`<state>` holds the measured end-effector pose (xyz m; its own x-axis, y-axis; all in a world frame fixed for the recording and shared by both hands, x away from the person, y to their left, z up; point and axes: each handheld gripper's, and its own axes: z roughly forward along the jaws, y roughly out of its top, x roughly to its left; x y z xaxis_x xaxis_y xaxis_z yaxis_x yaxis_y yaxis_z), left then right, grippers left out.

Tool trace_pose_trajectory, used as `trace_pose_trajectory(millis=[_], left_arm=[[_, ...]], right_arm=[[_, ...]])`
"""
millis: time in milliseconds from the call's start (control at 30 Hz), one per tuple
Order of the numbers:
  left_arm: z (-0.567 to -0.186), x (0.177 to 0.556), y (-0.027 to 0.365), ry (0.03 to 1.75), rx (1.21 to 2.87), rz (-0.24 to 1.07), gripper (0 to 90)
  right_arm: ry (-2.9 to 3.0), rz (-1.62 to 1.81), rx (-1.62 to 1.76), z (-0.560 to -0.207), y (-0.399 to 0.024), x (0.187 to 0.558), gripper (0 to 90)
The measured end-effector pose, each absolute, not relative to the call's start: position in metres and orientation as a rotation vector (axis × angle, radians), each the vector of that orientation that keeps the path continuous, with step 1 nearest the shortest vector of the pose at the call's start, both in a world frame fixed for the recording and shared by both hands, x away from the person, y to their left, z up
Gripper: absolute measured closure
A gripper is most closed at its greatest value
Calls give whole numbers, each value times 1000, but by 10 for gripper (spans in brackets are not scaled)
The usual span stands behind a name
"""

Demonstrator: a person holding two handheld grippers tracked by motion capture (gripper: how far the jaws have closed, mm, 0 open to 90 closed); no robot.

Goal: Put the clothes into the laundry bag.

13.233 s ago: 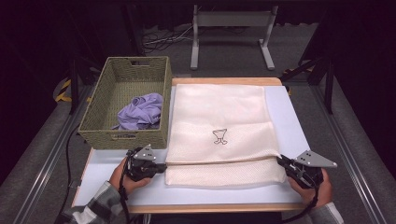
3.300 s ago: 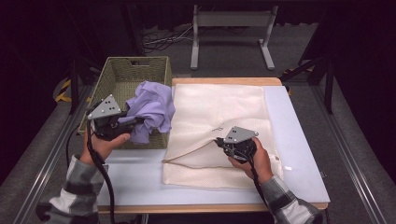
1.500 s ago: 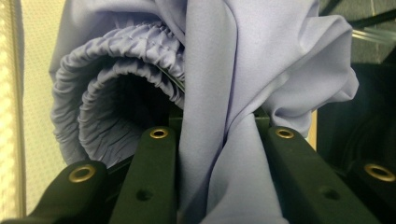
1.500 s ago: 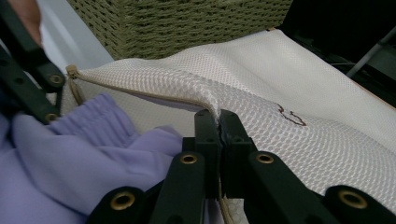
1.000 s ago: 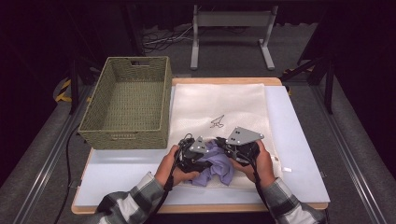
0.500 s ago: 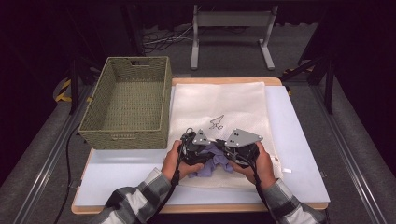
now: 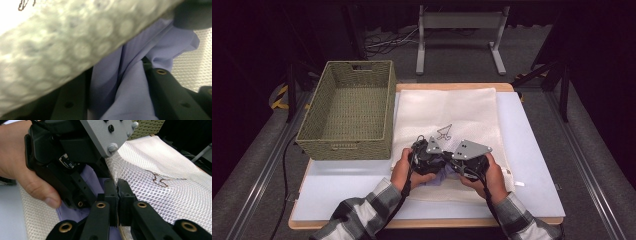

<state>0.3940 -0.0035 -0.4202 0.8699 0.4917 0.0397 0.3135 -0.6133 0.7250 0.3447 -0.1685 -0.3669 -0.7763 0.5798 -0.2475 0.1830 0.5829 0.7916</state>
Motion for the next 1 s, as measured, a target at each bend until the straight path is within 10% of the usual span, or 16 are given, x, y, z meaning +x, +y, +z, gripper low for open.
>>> trace_pose_trajectory(millis=[600, 1000], left_arm=[[-411, 378, 8, 495, 2278, 200, 237], [-398, 352, 51, 459, 2282, 192, 233]], right_arm=[[2317, 1072, 611, -368, -172, 345, 877], [2320, 1075, 610, -368, -173, 345, 877]])
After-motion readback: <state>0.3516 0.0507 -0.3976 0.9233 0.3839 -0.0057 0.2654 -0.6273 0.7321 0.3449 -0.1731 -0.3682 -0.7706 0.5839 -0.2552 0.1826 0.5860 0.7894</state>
